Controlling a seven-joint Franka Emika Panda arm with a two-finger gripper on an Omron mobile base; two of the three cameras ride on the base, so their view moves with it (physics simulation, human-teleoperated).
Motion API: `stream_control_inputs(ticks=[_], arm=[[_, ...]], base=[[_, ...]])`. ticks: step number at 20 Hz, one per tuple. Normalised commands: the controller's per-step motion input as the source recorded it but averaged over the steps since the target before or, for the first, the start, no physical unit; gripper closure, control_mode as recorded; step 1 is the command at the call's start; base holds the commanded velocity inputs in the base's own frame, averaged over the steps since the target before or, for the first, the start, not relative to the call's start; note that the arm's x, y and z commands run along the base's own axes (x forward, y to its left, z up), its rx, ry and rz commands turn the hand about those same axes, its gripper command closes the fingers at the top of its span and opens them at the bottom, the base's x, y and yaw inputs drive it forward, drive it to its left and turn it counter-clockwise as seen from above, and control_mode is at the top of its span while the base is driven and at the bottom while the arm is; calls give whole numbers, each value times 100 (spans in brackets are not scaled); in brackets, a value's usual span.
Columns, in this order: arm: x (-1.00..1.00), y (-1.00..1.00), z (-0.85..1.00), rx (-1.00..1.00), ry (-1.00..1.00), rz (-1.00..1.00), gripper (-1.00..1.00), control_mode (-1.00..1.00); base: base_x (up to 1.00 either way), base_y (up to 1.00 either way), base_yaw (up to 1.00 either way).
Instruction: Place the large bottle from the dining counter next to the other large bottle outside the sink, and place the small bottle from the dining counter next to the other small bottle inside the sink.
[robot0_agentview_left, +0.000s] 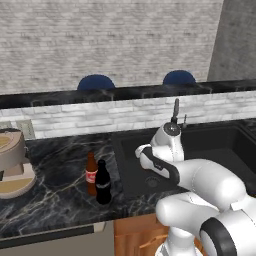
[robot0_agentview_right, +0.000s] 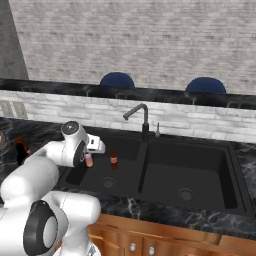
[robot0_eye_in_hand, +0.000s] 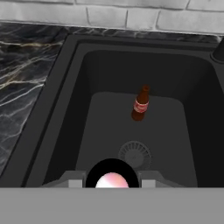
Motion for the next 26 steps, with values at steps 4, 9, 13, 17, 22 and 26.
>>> stream_control_inputs(ticks=[4,9,13,17,22,26], arm=[[0,7,-4,0,0,-2,100,-100],[0,0,-12,0,0,-1,100,-100],[4,0,-14,0,0,-1,100,-100],[6,0,-11,0,0,-1,100,-100],[2,-1,-19,1,1,0,100,-100],[0,-7,-16,2,1,0,100,-100]], base=[[0,0,0],[0,0,0],[0,0,0],[0,0,0],[0,0,0],[0,0,0]])
